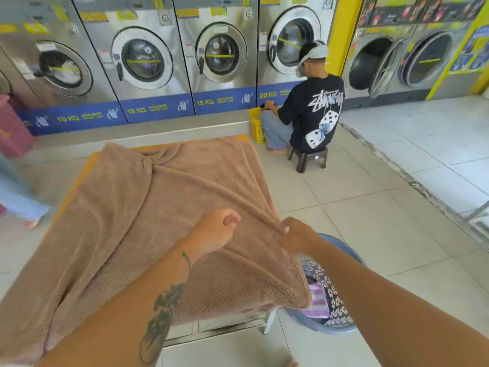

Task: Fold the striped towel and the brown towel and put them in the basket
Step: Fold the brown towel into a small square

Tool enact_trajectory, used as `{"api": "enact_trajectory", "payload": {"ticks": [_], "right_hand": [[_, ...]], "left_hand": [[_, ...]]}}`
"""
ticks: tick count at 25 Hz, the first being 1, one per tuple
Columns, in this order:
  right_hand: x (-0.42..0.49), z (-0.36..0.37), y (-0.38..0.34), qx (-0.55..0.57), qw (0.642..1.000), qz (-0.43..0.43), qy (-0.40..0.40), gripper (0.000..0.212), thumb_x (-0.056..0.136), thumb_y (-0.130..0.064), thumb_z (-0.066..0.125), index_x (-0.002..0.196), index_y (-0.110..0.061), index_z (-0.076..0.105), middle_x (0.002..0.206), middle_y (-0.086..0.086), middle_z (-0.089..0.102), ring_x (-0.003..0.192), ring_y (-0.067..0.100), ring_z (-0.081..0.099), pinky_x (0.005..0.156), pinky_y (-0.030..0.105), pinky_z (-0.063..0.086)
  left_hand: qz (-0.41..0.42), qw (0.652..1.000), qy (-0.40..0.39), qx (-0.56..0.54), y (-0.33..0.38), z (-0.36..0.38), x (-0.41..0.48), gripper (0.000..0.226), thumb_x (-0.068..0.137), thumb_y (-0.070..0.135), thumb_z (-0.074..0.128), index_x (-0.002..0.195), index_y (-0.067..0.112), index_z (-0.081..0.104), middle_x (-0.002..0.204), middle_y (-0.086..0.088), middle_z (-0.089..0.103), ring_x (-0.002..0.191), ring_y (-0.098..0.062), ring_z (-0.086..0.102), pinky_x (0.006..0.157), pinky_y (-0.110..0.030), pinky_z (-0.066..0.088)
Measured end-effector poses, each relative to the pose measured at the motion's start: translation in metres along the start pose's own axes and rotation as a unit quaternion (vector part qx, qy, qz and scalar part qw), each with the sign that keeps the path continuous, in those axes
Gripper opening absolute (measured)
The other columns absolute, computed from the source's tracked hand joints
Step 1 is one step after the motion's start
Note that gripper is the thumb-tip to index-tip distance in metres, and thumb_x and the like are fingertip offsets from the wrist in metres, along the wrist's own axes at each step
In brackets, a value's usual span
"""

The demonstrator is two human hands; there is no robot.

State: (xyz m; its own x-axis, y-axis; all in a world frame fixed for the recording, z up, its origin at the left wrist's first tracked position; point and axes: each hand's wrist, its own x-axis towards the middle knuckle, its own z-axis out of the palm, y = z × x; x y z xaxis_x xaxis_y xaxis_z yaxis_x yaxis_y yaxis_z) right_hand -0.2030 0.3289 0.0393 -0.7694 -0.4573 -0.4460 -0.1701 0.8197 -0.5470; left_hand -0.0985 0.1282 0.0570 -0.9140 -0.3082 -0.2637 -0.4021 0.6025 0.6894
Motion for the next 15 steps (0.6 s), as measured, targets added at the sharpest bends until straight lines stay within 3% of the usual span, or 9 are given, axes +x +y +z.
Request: {"api": "enact_trajectory", "payload": {"ticks": [3, 7, 10, 13, 15], "right_hand": [[0.029, -0.020, -0.026, 0.053, 0.998, -0.025, 0.003, 0.040, 0.089, -0.018, 0.055, 0.129, -0.018, 0.050, 0.118, 0.011, 0.059, 0.093, 0.024, 0.058, 0.064, 0.026, 0.045], [0.090, -0.059, -0.058, 0.089, 0.995, -0.046, 0.026, 0.038, 0.087, -0.020, 0.059, 0.125, -0.019, 0.055, 0.119, 0.003, 0.057, 0.104, 0.022, 0.055, 0.079, 0.027, 0.040], [0.163, -0.085, -0.076, 0.121, 0.991, -0.061, 0.018, 0.038, 0.087, -0.018, 0.060, 0.125, -0.014, 0.057, 0.111, 0.003, 0.061, 0.095, 0.022, 0.059, 0.076, 0.030, 0.046], [0.246, -0.097, -0.090, 0.169, 0.984, -0.051, 0.008, 0.031, 0.082, -0.011, 0.056, 0.109, -0.002, 0.066, 0.103, 0.015, 0.067, 0.082, 0.025, 0.062, 0.068, 0.038, 0.052], [0.288, -0.098, -0.099, 0.193, 0.980, -0.036, -0.015, 0.020, 0.080, -0.006, 0.053, 0.092, 0.002, 0.067, 0.092, 0.021, 0.064, 0.077, 0.031, 0.062, 0.061, 0.037, 0.047]], "left_hand": [[-0.006, 0.999, 0.043, -0.022, 0.002, -0.032, 0.027, 0.018, 0.101, 0.020, 0.051, 0.104, 0.031, 0.064, 0.105, 0.011, 0.059, 0.099, -0.009, 0.058, 0.074, -0.024, 0.044], [-0.011, 0.998, 0.064, -0.026, 0.007, -0.056, 0.089, 0.021, 0.100, 0.018, 0.051, 0.097, 0.036, 0.063, 0.105, 0.009, 0.065, 0.095, -0.006, 0.059, 0.074, -0.024, 0.046], [-0.037, 0.995, 0.086, -0.034, 0.005, -0.068, 0.150, 0.022, 0.099, 0.016, 0.050, 0.101, 0.032, 0.065, 0.106, 0.007, 0.065, 0.096, -0.012, 0.061, 0.077, -0.026, 0.046], [-0.092, 0.991, 0.092, -0.013, 0.004, -0.076, 0.213, 0.024, 0.100, 0.015, 0.047, 0.111, 0.027, 0.064, 0.110, 0.008, 0.062, 0.097, -0.012, 0.059, 0.078, -0.026, 0.047], [-0.129, 0.987, 0.098, -0.004, -0.004, -0.075, 0.247, 0.025, 0.098, 0.014, 0.048, 0.110, 0.030, 0.063, 0.109, 0.010, 0.061, 0.098, -0.011, 0.059, 0.081, -0.027, 0.048]]}}
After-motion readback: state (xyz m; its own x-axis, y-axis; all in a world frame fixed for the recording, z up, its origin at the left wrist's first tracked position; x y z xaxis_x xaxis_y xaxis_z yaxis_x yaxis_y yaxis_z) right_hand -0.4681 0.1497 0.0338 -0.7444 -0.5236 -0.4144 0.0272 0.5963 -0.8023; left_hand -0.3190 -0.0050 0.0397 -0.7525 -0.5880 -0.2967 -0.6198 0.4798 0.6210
